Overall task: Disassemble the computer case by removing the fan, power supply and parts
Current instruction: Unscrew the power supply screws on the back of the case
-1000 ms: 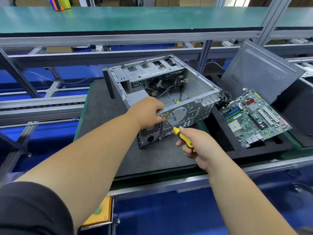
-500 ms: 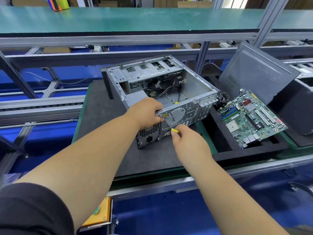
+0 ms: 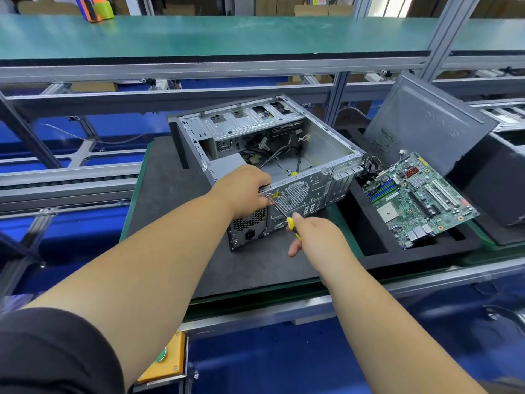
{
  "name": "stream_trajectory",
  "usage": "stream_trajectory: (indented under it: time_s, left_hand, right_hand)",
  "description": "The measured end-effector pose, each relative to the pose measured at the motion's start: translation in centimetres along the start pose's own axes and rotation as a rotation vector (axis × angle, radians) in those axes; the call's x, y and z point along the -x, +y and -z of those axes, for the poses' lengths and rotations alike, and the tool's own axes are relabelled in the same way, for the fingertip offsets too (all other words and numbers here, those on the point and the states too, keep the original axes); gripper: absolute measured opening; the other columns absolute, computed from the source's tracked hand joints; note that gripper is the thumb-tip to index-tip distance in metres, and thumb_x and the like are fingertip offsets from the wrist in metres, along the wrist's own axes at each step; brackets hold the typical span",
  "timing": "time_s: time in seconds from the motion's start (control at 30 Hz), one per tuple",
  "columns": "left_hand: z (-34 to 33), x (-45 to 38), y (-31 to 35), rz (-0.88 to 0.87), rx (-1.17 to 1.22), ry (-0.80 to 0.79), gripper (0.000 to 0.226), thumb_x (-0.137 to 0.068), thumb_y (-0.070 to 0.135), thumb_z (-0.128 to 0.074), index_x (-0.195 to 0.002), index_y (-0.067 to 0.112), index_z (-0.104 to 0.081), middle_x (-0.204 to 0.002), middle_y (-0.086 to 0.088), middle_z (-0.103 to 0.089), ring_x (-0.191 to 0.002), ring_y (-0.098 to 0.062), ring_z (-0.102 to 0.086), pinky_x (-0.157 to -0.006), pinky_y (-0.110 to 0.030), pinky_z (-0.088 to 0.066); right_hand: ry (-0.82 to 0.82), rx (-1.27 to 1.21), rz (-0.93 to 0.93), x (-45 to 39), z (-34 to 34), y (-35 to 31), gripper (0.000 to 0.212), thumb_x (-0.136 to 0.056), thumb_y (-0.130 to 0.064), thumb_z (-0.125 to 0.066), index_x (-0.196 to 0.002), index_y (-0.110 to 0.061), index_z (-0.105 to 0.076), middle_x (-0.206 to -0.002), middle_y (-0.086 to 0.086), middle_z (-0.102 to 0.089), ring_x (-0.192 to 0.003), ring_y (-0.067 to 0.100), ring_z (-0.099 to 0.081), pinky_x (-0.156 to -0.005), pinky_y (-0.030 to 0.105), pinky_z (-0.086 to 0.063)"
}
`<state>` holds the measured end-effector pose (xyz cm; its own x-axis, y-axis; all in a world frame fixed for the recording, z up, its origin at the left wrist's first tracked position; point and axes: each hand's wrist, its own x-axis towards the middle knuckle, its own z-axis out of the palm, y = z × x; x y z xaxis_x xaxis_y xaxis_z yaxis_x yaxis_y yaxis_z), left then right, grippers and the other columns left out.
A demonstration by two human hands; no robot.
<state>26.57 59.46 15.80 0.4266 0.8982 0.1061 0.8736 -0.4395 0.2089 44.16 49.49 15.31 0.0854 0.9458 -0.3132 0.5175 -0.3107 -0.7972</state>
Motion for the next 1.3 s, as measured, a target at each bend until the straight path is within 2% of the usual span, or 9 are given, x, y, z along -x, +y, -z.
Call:
stream_trajectory:
  time_s: [0.13, 0.33, 0.57, 0.73, 0.8, 0.87, 0.93, 1.1, 1.3]
  left_hand:
    - [-0.1, 0.0, -0.1, 0.000, -0.001, 0.001, 0.030, -0.088, 0.040, -0.066, -0.079, 0.017, -0.048, -0.089, 0.000, -0.049, -0.091, -0.019, -0.040, -0.076, -0.036, -0.041]
    - [0.0, 0.0, 0.0, 0.001, 0.013, -0.004, 0.029, -0.087, 0.039, -0.066, -0.077, 0.020, -0.046, -0.089, -0.002, -0.052, -0.090, -0.020, -0.042, -0.077, -0.038, -0.044]
    - [0.1, 0.1, 0.1, 0.019, -0.009, -0.006, 0.031, -0.087, 0.040, -0.066, -0.078, 0.017, -0.048, -0.089, -0.002, -0.052, -0.089, -0.021, -0.043, -0.074, -0.037, -0.043]
    - [0.2, 0.1, 0.3, 0.027, -0.015, -0.029, 0.028, -0.087, 0.039, -0.066, -0.078, 0.020, -0.048, -0.089, -0.001, -0.051, -0.092, -0.023, -0.046, -0.075, -0.037, -0.043]
    - [0.3, 0.2, 0.3, 0.035, 0.060, -0.027, 0.016, -0.085, 0.033, -0.067, -0.094, 0.023, -0.058, -0.104, 0.000, -0.057, -0.105, -0.023, -0.049, -0.087, -0.038, -0.046]
    - [0.6, 0.9, 0.2, 0.042, 0.209, -0.007, 0.053, -0.079, 0.019, -0.066, -0.130, 0.022, -0.053, -0.135, 0.001, -0.051, -0.127, -0.019, -0.042, -0.105, -0.035, -0.038]
    - [1.1, 2.2, 0.6, 0.023, 0.370, 0.119, 0.068, -0.075, 0.011, -0.061, -0.140, 0.022, -0.045, -0.143, 0.004, -0.044, -0.134, -0.014, -0.034, -0.111, -0.028, -0.029]
    - [0.8, 6.1, 3.8, 0.226, 0.701, 0.493, 0.021, -0.083, 0.012, -0.056, -0.097, 0.027, -0.060, -0.093, 0.012, -0.061, -0.089, -0.008, -0.055, -0.078, -0.015, -0.044]
    - [-1.3, 6.4, 6.7, 0.730, 1.283, 0.085, 0.026, -0.098, 0.013, -0.046, -0.079, 0.013, -0.064, -0.070, 0.001, -0.065, -0.062, -0.011, -0.059, -0.054, -0.017, -0.048]
  right_hand:
    - [-0.169, -0.281, -0.233, -0.3, -0.2, -1.2, 0.043, -0.107, -0.034, -0.034, -0.087, -0.012, -0.065, -0.042, -0.001, -0.054, -0.033, 0.010, -0.041, -0.042, 0.023, -0.032]
    - [-0.132, -0.347, -0.097, -0.3, -0.1, 0.2, 0.021, -0.100, -0.028, -0.053, -0.097, -0.013, -0.067, -0.054, -0.002, -0.060, -0.036, 0.010, -0.045, -0.038, 0.019, -0.031]
    - [0.270, 0.417, 0.280, 0.2, -0.9, 0.8, 0.011, -0.091, -0.033, -0.060, -0.091, -0.031, -0.050, -0.081, -0.011, -0.058, -0.071, 0.014, -0.054, -0.052, 0.029, -0.034]
    - [0.273, 0.556, 0.318, 0.5, -1.7, 0.2, 0.015, -0.096, -0.035, -0.054, -0.099, -0.021, -0.048, -0.091, -0.005, -0.052, -0.074, 0.022, -0.046, -0.057, 0.033, -0.031]
    - [0.173, 0.412, 0.240, 0.3, -1.4, 0.1, 0.025, -0.096, -0.041, -0.051, -0.085, -0.019, -0.048, -0.081, -0.004, -0.055, -0.070, 0.020, -0.049, -0.056, 0.033, -0.031]
    - [0.093, 0.272, 0.167, 0.1, -0.8, 0.1, 0.030, -0.098, -0.038, -0.046, -0.077, -0.016, -0.049, -0.074, 0.001, -0.057, -0.066, 0.018, -0.050, -0.054, 0.032, -0.034]
    - [0.055, 0.218, 0.140, -0.1, -0.4, 0.3, 0.029, -0.098, -0.033, -0.042, -0.081, -0.014, -0.056, -0.077, 0.004, -0.064, -0.072, 0.022, -0.056, -0.061, 0.032, -0.041]
    - [-0.019, 0.167, 0.158, -0.8, 0.2, 0.9, 0.026, -0.099, -0.034, -0.041, -0.086, -0.025, -0.062, -0.067, -0.007, -0.069, -0.055, 0.009, -0.051, -0.056, 0.030, -0.040]
    - [-0.087, -0.044, 0.128, -1.4, 0.3, 1.0, 0.023, -0.099, -0.030, -0.046, -0.088, -0.023, -0.064, -0.059, -0.007, -0.066, -0.042, 0.009, -0.047, -0.059, 0.032, -0.045]
